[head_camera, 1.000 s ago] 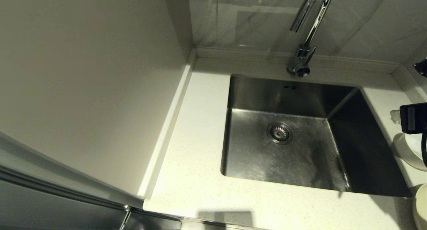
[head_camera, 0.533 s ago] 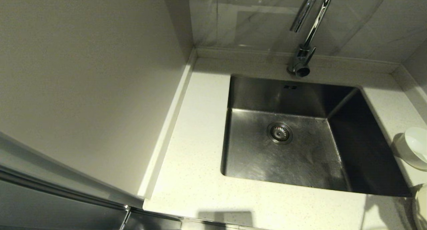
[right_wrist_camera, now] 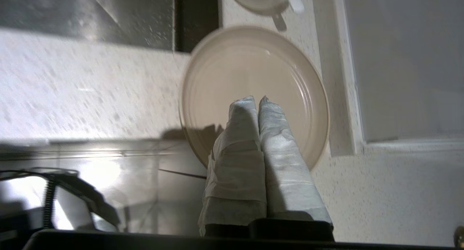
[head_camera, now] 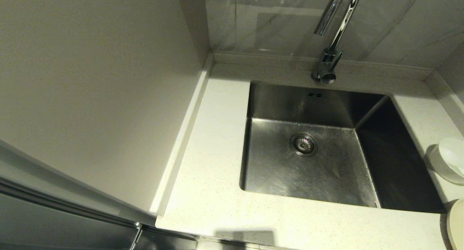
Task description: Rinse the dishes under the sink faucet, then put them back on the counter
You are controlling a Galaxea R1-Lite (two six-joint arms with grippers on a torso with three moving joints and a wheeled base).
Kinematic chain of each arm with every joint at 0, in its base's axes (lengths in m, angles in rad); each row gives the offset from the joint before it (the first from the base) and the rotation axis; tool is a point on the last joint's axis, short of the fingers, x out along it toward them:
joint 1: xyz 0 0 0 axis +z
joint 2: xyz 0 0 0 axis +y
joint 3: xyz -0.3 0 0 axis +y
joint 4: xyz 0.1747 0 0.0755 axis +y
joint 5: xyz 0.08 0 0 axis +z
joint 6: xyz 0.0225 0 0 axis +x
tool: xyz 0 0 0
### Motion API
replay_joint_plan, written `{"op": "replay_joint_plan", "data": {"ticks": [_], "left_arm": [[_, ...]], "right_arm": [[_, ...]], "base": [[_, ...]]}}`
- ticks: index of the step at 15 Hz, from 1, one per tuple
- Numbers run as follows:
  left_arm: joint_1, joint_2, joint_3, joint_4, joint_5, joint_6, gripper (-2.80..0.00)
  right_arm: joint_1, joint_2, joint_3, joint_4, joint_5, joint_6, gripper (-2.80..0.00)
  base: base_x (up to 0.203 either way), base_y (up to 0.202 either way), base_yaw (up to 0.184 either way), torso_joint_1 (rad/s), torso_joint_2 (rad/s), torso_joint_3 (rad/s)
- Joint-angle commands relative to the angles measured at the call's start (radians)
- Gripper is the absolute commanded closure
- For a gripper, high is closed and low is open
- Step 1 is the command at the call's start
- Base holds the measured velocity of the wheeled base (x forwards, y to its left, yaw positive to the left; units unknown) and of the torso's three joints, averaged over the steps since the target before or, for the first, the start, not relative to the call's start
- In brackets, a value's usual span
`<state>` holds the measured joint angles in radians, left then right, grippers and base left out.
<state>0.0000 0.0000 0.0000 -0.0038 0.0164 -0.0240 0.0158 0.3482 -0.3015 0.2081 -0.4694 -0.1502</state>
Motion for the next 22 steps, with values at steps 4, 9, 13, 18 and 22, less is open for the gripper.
{"op": "replay_joint_plan", "data": {"ticks": [4,9,13,18,22], "left_arm": [[0.0,-0.003,0.0,-0.001,0.0,-0.001,0.0],[0.0,-0.003,0.0,-0.001,0.0,-0.001,0.0],[0.0,-0.003,0.0,-0.001,0.0,-0.001,0.0],[0.0,-0.003,0.0,-0.001,0.0,-0.001,0.0],[0.0,-0.003,0.0,-0.001,0.0,-0.001,0.0]], "right_arm": [[-0.017,-0.276,0.116,0.084,0.105,-0.031,0.0],[-0.017,-0.348,0.163,0.085,0.432,0.044,0.0],[-0.017,-0.348,0.189,0.079,0.476,0.144,0.0],[-0.017,-0.348,0.2,0.037,0.449,0.201,0.0],[-0.017,-0.348,0.22,-0.011,0.453,0.186,0.0]], "base": [[0.0,0.0,0.0,0.0,0.0,0.0],[0.0,0.0,0.0,0.0,0.0,0.0],[0.0,0.0,0.0,0.0,0.0,0.0],[0.0,0.0,0.0,0.0,0.0,0.0],[0.0,0.0,0.0,0.0,0.0,0.0]]}}
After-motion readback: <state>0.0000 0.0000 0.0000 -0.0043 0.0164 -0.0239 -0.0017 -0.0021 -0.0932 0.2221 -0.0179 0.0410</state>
